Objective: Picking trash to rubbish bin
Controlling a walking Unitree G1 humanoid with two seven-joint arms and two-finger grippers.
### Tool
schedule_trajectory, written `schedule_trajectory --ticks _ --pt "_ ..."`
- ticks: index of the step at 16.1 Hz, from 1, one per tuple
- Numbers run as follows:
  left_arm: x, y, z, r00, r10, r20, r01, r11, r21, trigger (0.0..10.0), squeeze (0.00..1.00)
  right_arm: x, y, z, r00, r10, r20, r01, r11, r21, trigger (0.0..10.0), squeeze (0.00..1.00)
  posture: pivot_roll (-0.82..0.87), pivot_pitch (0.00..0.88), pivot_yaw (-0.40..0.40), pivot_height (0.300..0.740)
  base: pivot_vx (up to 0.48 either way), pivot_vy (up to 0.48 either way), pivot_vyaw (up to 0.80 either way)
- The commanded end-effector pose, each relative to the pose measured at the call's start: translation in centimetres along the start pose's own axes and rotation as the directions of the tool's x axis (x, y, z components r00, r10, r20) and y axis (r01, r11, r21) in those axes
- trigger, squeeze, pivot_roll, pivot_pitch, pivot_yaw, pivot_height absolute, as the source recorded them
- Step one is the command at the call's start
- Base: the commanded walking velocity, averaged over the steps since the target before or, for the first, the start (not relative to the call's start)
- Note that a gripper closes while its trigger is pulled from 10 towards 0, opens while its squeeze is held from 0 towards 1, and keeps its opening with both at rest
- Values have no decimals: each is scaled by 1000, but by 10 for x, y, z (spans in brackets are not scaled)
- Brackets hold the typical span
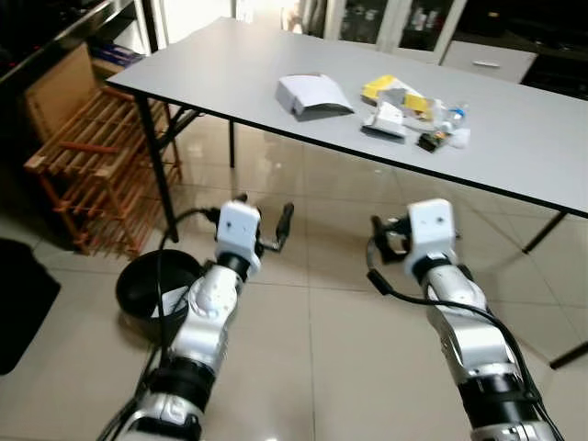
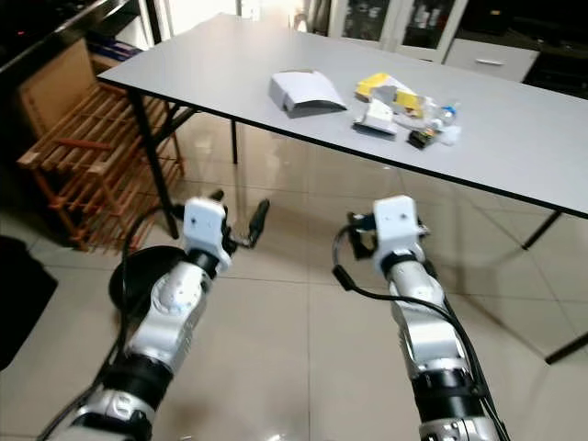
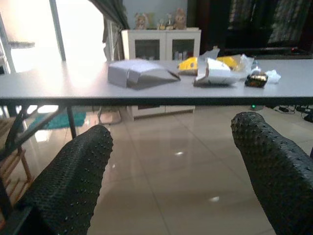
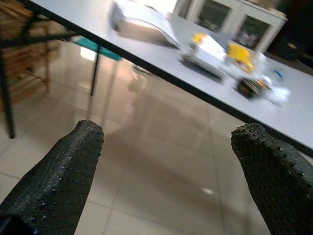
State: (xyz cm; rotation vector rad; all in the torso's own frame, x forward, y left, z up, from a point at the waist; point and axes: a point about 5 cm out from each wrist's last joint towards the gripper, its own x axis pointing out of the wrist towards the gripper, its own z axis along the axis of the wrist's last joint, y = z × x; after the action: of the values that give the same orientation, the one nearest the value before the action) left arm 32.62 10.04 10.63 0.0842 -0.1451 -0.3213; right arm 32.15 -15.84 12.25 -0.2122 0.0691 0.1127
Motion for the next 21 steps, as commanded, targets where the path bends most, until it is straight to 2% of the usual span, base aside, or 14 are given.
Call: schedule_trajectory --ticks 1,3,4,5,6,7,12,14,17,21 --pt "5 -6 6 1000 -6 14 6 1000 3 10000 0 1 -13 4 999 -33 13 33 999 -22 10000 0 -46 1 -95 740 0 0 0" --pt "8 -12 6 998 -54 15 54 998 16 10000 0 -2 -21 0 997 -80 17 80 996 -30 10000 0 -63 8 -56 740 0 0 0" --pt "11 -18 13 994 -93 58 88 992 88 10000 0 -5 -27 -3 990 -139 11 139 990 2 10000 0 -79 0 -27 740 0 0 0" --pt "11 -20 19 987 -110 114 100 991 93 10000 0 -6 -27 -2 989 -148 16 147 989 8 10000 0 -79 0 -27 740 0 0 0" --pt "8 -22 18 984 -133 120 128 991 46 10000 0 -8 -25 -6 986 -166 10 165 986 20 10000 0 -96 0 -2 740 0 0 0" --pt "9 -21 17 985 -141 96 139 990 23 10000 0 -9 -24 -6 983 -185 12 184 982 38 10000 0 -96 0 4 740 0 0 0" --pt "16 -22 16 983 -184 23 183 982 46 10000 0 -6 -18 -4 982 -185 33 184 982 36 10000 0 -100 0 46 740 0 0 0" --pt "14 -24 16 978 -206 23 205 978 48 10000 0 -8 -21 -9 977 -212 14 211 976 53 10000 0 -96 0 41 740 0 0 0" --pt "15 -24 16 984 -176 29 175 984 22 10000 0 -7 -23 -7 980 -199 19 198 979 46 10000 0 -90 0 31 740 0 0 0" --pt "15 -24 16 985 -169 22 169 986 14 10000 0 -6 -18 -8 978 -208 19 206 976 69 10000 0 -78 0 47 740 0 0 0"
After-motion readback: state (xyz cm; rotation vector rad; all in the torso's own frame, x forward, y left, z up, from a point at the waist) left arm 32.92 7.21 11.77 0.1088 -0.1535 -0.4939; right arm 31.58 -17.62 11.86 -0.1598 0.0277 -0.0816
